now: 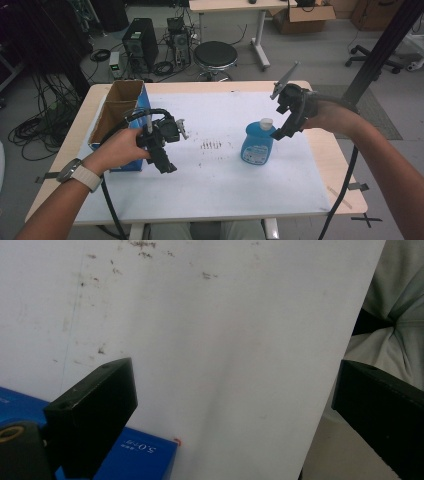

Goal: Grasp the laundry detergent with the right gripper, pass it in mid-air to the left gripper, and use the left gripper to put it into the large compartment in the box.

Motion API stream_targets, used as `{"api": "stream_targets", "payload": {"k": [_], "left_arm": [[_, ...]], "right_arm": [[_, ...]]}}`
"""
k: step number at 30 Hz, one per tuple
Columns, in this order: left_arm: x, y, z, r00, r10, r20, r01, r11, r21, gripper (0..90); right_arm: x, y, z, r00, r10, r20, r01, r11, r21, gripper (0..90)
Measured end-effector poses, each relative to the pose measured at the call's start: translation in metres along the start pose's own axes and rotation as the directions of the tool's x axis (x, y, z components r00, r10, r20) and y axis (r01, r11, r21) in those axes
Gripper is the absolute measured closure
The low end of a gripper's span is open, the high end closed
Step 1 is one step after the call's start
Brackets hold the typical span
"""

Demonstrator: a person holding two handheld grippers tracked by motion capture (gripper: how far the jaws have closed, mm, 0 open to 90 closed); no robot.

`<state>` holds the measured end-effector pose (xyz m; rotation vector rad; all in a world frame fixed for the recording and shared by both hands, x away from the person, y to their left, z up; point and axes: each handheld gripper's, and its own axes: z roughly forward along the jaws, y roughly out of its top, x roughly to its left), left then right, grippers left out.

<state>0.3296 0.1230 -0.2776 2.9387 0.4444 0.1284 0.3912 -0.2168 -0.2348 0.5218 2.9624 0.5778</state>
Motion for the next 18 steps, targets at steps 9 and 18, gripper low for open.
{"api": "stream_targets", "payload": {"k": [9,18], "left_arm": [[0.001,-0.001,0.002,1.0,-0.006,0.001,0.006,1.0,-0.002,4.8],[0.001,0.0,0.002,1.0,-0.003,0.005,0.003,1.0,-0.003,4.8]], "right_arm": [[0.0,-0.013,0.007,1.0,0.008,0.001,-0.008,0.999,-0.048,4.2],[-0.003,-0.025,0.014,0.9999,0.015,0.0,-0.015,0.996,-0.083,4.3]]}}
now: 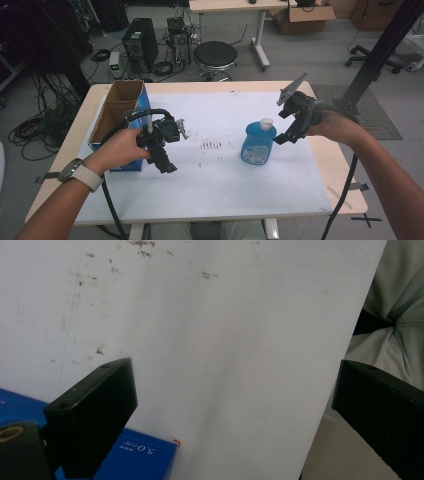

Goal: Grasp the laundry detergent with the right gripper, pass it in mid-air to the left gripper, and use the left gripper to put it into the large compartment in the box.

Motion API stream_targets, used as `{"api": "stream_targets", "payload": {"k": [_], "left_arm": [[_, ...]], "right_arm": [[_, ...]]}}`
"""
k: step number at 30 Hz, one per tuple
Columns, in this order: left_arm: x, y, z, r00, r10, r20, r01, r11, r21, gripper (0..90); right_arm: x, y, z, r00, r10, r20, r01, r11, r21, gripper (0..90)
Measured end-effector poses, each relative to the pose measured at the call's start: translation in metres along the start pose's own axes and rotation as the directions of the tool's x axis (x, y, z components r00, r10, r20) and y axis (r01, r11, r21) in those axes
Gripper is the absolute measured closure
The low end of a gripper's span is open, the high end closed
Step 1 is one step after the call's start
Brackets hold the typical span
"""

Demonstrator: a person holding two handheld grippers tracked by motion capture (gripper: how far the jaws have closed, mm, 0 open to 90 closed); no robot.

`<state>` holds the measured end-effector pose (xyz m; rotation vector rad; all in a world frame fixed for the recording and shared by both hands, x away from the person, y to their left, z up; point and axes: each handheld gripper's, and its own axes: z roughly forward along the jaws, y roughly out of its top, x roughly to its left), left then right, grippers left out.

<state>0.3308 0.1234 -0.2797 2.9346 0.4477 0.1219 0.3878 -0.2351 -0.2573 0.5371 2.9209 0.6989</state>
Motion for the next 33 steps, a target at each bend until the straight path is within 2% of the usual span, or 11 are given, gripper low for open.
{"api": "stream_targets", "payload": {"k": [9,16,33], "left_arm": [[0.0,0.001,0.0,1.0,0.0,0.0,0.0,1.0,-0.002,4.7],[0.0,0.002,0.001,1.0,0.002,0.003,-0.002,1.0,0.001,4.7],[0.0,0.003,0.004,1.0,-0.002,0.008,0.002,1.0,0.007,4.7]], "right_arm": [[-0.002,-0.012,0.005,1.0,0.002,0.002,-0.002,0.999,-0.032,4.2],[-0.004,-0.02,0.01,0.9999,-0.008,-0.007,0.007,0.997,-0.082,4.1],[-0.008,-0.04,0.027,0.9996,0.022,-0.019,-0.025,0.987,-0.156,3.8]]}}
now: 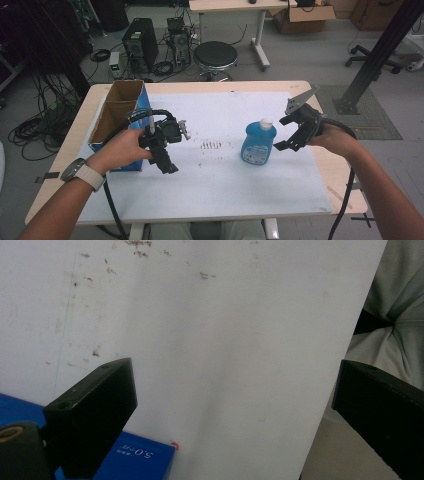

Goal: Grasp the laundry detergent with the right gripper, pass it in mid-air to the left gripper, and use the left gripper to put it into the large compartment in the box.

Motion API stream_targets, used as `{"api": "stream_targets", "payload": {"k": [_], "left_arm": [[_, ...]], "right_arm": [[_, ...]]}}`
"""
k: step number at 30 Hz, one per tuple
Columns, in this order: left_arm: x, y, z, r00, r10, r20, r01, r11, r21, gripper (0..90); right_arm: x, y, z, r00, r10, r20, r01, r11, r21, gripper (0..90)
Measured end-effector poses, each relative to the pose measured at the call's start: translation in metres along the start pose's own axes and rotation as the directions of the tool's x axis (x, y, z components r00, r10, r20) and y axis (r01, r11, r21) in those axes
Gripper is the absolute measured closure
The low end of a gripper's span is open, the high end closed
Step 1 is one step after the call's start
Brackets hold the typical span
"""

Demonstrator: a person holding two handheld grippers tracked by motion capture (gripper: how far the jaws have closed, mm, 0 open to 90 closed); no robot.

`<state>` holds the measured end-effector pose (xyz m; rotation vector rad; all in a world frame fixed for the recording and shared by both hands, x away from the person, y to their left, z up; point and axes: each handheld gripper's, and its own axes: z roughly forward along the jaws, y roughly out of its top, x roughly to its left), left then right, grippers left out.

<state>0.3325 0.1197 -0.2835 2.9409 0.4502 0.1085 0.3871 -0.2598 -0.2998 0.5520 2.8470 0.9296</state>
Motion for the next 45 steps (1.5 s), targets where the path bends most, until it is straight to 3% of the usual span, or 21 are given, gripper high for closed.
{"api": "stream_targets", "payload": {"k": [12,45], "left_arm": [[0.0,0.001,0.001,1.0,0.002,0.001,-0.002,1.0,0.0,4.7],[0.002,0.002,0.004,1.0,-0.004,0.006,0.004,1.0,0.002,4.8]], "right_arm": [[0.0,-0.017,0.012,1.0,0.003,-0.009,-0.004,0.996,-0.084,3.9],[-0.001,-0.04,0.035,0.9993,0.019,-0.032,-0.024,0.985,-0.172,4.2]]}}
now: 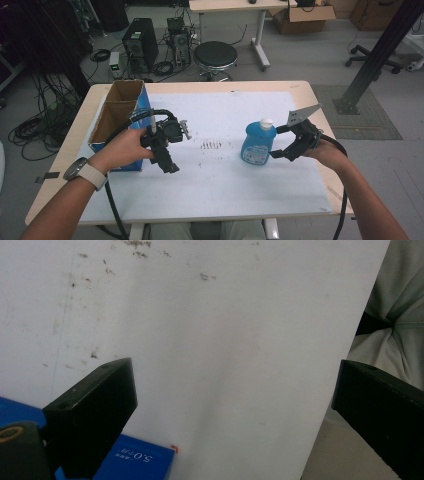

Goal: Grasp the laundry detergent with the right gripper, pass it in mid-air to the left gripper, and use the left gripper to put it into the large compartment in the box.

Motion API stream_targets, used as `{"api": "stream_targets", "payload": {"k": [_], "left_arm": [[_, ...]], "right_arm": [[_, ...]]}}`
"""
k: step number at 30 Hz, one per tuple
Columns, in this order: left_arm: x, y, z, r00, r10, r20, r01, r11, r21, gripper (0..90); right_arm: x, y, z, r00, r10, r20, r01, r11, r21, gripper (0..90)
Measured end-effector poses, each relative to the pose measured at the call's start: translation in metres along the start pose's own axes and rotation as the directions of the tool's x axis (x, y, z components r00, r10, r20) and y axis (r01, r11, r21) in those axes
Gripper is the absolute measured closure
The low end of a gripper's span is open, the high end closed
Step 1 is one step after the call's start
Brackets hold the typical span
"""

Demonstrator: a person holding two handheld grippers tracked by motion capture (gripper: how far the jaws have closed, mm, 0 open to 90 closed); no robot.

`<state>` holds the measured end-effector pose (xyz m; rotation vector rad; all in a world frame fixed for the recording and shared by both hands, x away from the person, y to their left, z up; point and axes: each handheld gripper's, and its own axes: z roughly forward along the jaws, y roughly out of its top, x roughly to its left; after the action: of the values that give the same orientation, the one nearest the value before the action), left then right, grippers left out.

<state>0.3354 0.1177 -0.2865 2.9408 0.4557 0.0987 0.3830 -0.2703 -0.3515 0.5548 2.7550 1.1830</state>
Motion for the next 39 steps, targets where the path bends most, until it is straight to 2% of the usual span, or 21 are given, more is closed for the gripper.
{"api": "stream_targets", "payload": {"k": [20,30,39], "left_arm": [[0.001,0.002,0.0,1.0,0.002,0.002,-0.002,1.0,-0.001,4.8],[0.002,0.001,0.001,1.0,-0.004,0.003,0.004,1.0,-0.002,4.8],[0.001,0.002,0.001,1.0,-0.004,0.002,0.004,1.0,0.0,4.8]], "right_arm": [[0.0,0.0,0.025,0.9998,0.004,-0.021,-0.005,0.999,-0.053,4.5],[-0.001,-0.005,0.034,0.9995,0.019,-0.024,-0.021,0.996,-0.09,5.0],[0.0,-0.002,0.042,0.9998,0.013,-0.017,-0.014,0.994,-0.11,5.9]]}}
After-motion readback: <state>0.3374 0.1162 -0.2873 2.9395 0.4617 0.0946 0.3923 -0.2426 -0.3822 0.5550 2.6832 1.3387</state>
